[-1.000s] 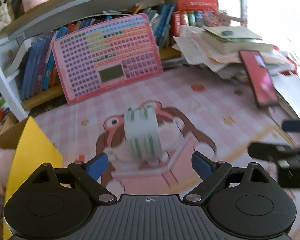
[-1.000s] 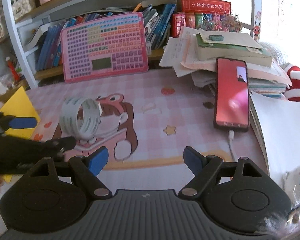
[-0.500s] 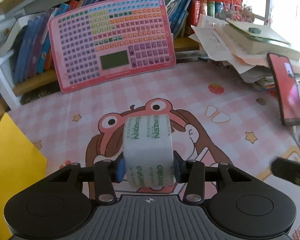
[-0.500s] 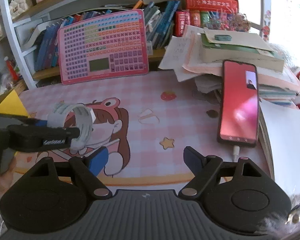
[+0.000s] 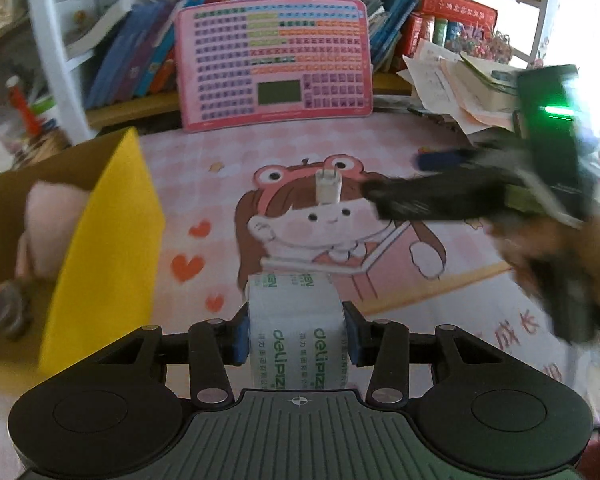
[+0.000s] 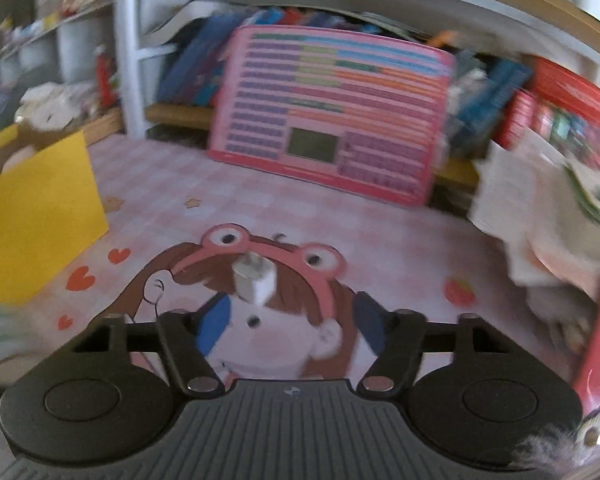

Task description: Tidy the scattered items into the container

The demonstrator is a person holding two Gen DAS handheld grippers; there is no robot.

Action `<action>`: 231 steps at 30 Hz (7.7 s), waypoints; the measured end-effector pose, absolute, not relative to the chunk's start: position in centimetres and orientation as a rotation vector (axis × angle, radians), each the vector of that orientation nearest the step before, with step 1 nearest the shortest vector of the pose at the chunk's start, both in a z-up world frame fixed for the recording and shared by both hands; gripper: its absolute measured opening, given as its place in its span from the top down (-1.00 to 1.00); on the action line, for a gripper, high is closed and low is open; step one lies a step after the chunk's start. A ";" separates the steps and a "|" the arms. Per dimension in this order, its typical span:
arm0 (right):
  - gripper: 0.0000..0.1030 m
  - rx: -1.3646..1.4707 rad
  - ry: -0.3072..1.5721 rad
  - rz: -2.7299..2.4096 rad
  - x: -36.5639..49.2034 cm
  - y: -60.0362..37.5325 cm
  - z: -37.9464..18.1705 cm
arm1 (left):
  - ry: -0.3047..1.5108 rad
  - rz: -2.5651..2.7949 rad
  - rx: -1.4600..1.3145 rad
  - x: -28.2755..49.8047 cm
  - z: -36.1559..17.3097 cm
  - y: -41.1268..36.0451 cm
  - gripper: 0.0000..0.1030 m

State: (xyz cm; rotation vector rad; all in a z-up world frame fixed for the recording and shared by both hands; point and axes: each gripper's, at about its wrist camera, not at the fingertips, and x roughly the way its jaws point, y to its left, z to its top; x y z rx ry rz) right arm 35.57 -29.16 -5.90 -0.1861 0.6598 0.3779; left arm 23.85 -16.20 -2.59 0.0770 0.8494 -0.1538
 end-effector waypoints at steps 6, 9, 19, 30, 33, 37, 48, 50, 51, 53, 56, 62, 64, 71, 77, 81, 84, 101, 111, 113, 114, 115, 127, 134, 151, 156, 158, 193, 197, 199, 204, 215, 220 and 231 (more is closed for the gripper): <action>-0.07 -0.208 0.701 0.413 39.3 -26.0 -8.0 | 0.814 -0.105 0.064 21.7 -1.2 -15.1 0.17; 0.04 -0.234 0.725 0.382 40.4 -24.9 -9.3 | 0.794 -0.082 0.057 21.1 -0.4 -14.4 0.17; 0.43 -0.170 0.710 0.384 39.4 -25.5 -9.3 | 0.760 -0.092 0.063 19.6 1.4 -13.7 0.17; 0.43 -0.060 0.787 0.374 31.3 -29.9 -6.4 | 0.749 -0.161 0.077 19.2 1.8 -14.1 0.17; 0.43 -0.026 0.806 0.370 28.4 -30.5 -5.9 | 0.760 -0.171 0.074 18.6 1.7 -14.0 0.17; 0.43 0.004 0.825 0.354 25.0 -30.9 -5.1 | 0.773 -0.199 0.067 17.9 1.3 -13.7 0.17; 0.43 -0.016 0.817 0.277 18.9 -30.0 -3.1 | 0.741 -0.320 0.044 15.9 0.8 -12.2 0.17; 0.43 -0.016 0.807 0.255 17.6 -29.5 -2.7 | 0.735 -0.350 0.050 15.3 0.7 -11.6 0.17; 0.43 -0.013 0.803 0.244 17.0 -29.3 -2.5 | 0.731 -0.363 0.054 15.1 0.7 -11.3 0.17; 0.43 -0.002 0.801 0.215 15.6 -28.6 -2.2 | 0.719 -0.394 0.059 14.4 0.9 -10.4 0.17; 0.43 0.006 0.791 0.172 13.4 -27.2 -1.8 | 0.699 -0.426 0.067 13.3 1.3 -8.8 0.17; 0.43 0.012 0.772 0.116 9.3 -23.8 -1.2 | 0.701 -0.452 0.063 10.4 1.5 -4.6 0.17; 0.43 0.016 0.774 0.106 8.1 -22.7 -1.2 | 0.705 -0.454 0.057 9.5 1.4 -3.3 0.17; 0.43 0.013 0.779 0.111 5.0 -17.9 -1.5 | 0.705 -0.445 0.033 6.9 1.1 1.3 0.17; 0.43 -0.008 0.765 0.159 4.1 -13.8 -0.9 | 0.687 -0.392 0.007 5.2 1.5 5.6 0.17; 0.43 -0.030 0.760 0.188 3.9 -11.5 -0.5 | 0.673 -0.360 -0.009 4.5 1.8 8.2 0.17; 0.43 -0.052 0.759 0.210 4.0 -9.8 -0.4 | 0.673 -0.336 -0.031 4.0 1.6 9.9 0.17; 0.43 -0.122 0.568 0.275 8.1 -4.8 4.8 | 0.485 -0.238 -0.074 6.5 5.9 16.9 0.18; 0.42 -0.154 0.474 0.308 15.7 -4.1 7.1 | 0.410 -0.235 -0.048 13.7 8.5 15.1 0.18; 0.43 -0.176 0.480 0.330 17.6 -3.5 6.7 | 0.425 -0.234 -0.042 15.6 8.1 14.5 0.18; 0.42 -0.189 0.487 0.335 18.6 -3.2 6.4 | 0.439 -0.233 -0.041 16.7 7.8 14.1 0.18; 0.42 -0.203 0.499 0.344 19.6 -2.9 6.1 | 0.457 -0.233 -0.041 17.7 7.5 13.8 0.18; 0.42 -0.268 0.615 0.424 27.2 -3.4 1.7 | 0.670 -0.184 0.048 25.4 2.5 10.1 0.18; 0.42 -0.339 0.705 0.497 30.0 -2.9 -0.1 | 0.750 -0.173 0.083 27.6 0.6 8.6 0.17; 0.23 -0.359 0.710 0.614 34.1 -3.7 -0.8 | 0.696 -0.099 0.049 28.3 1.4 8.9 -0.38; 0.05 -0.324 0.684 0.629 34.3 -4.4 0.1 | 0.654 -0.061 0.017 27.5 2.7 9.0 -0.47; 0.04 -0.316 0.666 0.630 34.0 -4.7 0.8 | 0.634 -0.051 0.007 27.0 3.4 9.0 -0.47; -0.36 -0.071 0.491 0.201 8.2 -12.7 4.5 | 0.550 -0.070 -0.035 5.8 4.1 8.1 -0.76; -0.43 -0.070 0.535 0.150 3.9 -13.6 2.8 | 0.552 -0.077 0.007 3.2 3.2 6.6 -0.76; -0.53 -0.068 0.559 0.124 2.2 -13.8 2.2 | 0.547 -0.079 0.026 2.1 2.9 5.8 -0.76; -0.64 -0.018 0.594 0.062 -0.4 -14.3 1.2 | 0.568 -0.092 0.077 0.3 2.2 4.1 -0.85; -0.76 0.036 0.625 -0.028 -0.8 -16.5 0.1 | 0.652 -0.050 0.073 1.2 0.7 3.7 -0.87; -0.77 0.028 0.629 -0.002 0.0 -16.5 0.1 | 0.640 -0.025 0.081 1.4 1.1 3.5 -0.88; -0.85 -0.013 0.679 0.055 1.1 -15.9 -1.0 | 0.688 -0.015 0.041 1.9 -0.1 3.6 -0.92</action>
